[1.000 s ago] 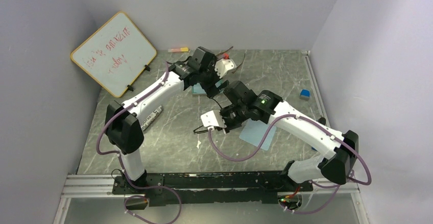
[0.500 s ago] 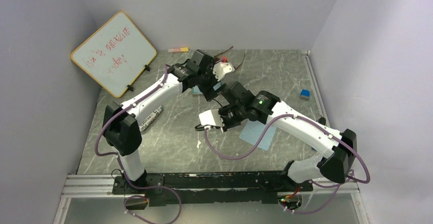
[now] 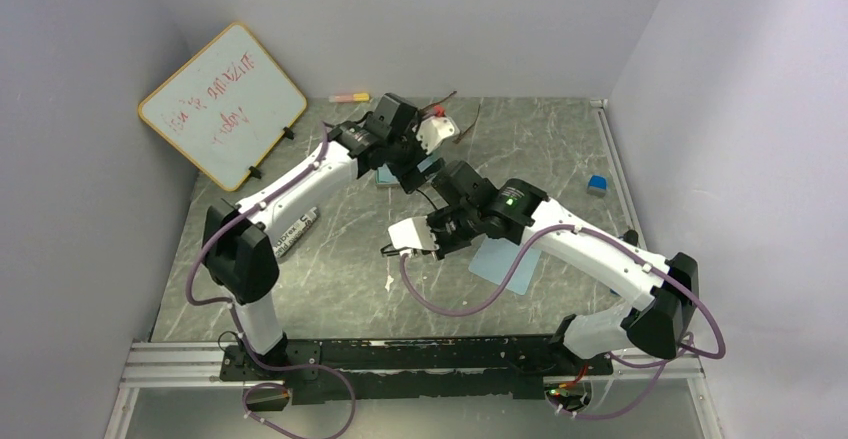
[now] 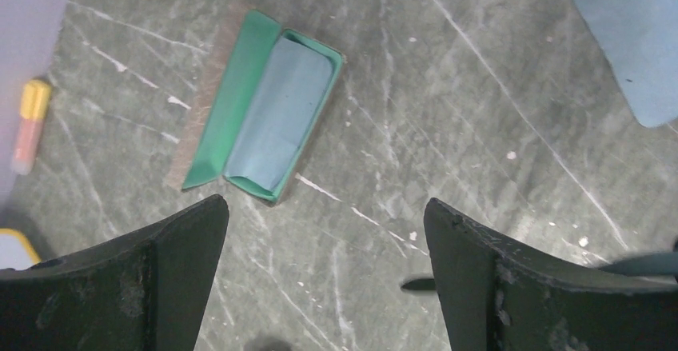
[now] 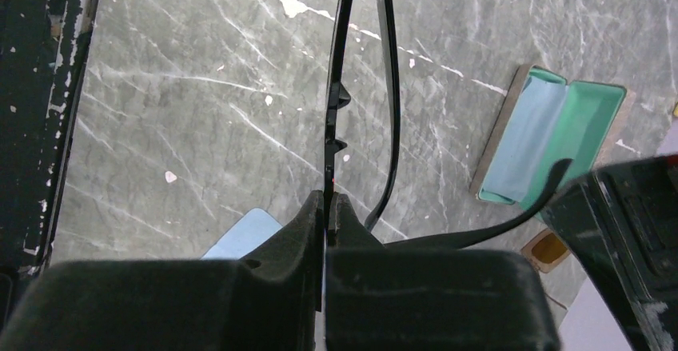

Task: Organize the sunglasses
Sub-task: Fold the sunglasses.

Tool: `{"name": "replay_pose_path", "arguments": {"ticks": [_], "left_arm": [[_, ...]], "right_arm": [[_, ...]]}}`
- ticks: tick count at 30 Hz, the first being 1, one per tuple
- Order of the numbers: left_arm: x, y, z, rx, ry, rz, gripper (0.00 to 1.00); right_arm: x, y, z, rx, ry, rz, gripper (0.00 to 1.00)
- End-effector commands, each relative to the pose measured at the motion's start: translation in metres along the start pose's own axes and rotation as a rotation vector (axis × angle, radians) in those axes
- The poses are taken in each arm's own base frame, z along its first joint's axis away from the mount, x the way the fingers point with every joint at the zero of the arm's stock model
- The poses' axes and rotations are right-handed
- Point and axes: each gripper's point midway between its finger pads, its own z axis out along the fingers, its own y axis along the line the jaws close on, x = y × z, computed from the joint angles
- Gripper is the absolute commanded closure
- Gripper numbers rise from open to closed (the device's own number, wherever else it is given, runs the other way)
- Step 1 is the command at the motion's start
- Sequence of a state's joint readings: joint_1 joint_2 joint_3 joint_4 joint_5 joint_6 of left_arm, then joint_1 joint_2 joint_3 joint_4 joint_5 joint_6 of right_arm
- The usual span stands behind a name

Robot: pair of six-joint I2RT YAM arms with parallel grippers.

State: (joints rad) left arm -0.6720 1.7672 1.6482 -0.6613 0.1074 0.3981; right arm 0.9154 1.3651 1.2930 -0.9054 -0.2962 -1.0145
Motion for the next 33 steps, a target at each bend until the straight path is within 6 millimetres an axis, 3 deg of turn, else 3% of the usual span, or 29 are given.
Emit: {"name": "replay_pose_path", "arguments": {"ticks": [1, 13, 22, 33], "left_arm": [[-0.009, 0.016, 0.006, -0.067, 0.029, -0.013, 0.04], [0.0, 0.013, 0.022, -0.016, 0.119, 0.006, 0.04], [-0.01, 0.007, -0.001, -0.001, 0.032, 0.049, 0.04], [-0.006, 0.001, -0.023, -0.003, 0.012, 0.072, 0.04]], "right_arm": [[-0.015, -0.006, -0.007, 0.034, -0.028, -0.067, 1.0], [-0.031, -0.009, -0.013, 0.073, 0.003, -0.11, 1.0], [-0.026, -0.01, -0.007, 0.083, 0.014, -0.104, 1.0], [-0.02, -0.033, -0.018, 0.176, 0.006, -0.049, 1.0]]}}
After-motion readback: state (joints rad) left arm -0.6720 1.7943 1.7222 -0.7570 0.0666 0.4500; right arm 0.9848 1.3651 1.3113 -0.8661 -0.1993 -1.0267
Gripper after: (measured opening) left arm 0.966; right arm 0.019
